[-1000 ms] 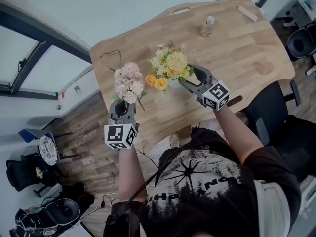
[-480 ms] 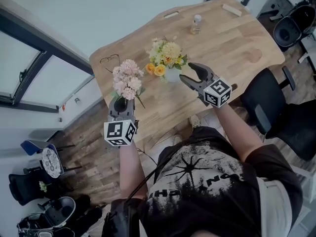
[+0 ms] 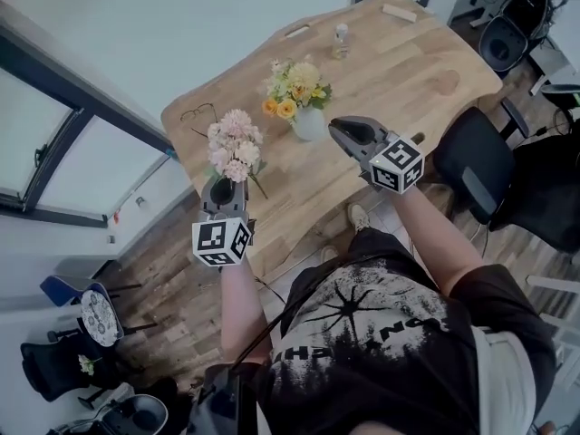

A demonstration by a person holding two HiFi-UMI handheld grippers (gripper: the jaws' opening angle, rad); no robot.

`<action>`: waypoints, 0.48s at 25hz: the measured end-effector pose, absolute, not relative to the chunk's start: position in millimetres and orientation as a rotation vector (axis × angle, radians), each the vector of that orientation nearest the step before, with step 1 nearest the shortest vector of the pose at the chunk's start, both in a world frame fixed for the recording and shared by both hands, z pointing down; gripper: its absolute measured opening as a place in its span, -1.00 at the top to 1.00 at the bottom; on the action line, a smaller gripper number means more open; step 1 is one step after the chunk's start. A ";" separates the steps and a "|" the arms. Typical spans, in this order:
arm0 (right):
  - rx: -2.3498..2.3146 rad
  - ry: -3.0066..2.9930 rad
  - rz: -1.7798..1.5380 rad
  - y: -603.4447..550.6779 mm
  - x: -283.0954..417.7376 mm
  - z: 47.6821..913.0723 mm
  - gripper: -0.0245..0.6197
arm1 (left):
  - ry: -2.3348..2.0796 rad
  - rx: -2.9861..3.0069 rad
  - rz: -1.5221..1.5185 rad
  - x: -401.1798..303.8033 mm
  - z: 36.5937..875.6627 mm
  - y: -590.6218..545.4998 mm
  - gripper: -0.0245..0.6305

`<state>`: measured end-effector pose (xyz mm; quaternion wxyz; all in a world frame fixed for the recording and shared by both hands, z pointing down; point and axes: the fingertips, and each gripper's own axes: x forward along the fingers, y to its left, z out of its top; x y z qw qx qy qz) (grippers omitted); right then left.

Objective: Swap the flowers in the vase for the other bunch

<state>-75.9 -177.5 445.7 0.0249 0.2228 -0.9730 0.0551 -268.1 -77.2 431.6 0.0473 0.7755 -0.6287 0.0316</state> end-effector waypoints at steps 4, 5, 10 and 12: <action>0.715 -3.018 0.146 -161.9 -69.8 437.2 0.82 | -1.909 2.376 0.073 -262.9 431.7 -62.7 0.75; 0.716 -3.020 0.139 -158.3 -68.0 435.8 0.83 | -1.908 2.381 0.083 -260.7 432.8 -59.6 0.74; 0.700 -3.034 0.115 -149.0 -62.2 428.0 0.83 | -1.934 2.391 0.123 -253.0 428.5 -54.1 0.75; 0.679 -3.039 0.112 -143.3 -57.9 427.3 0.83 | -1.954 2.384 0.133 -246.1 427.3 -48.6 0.74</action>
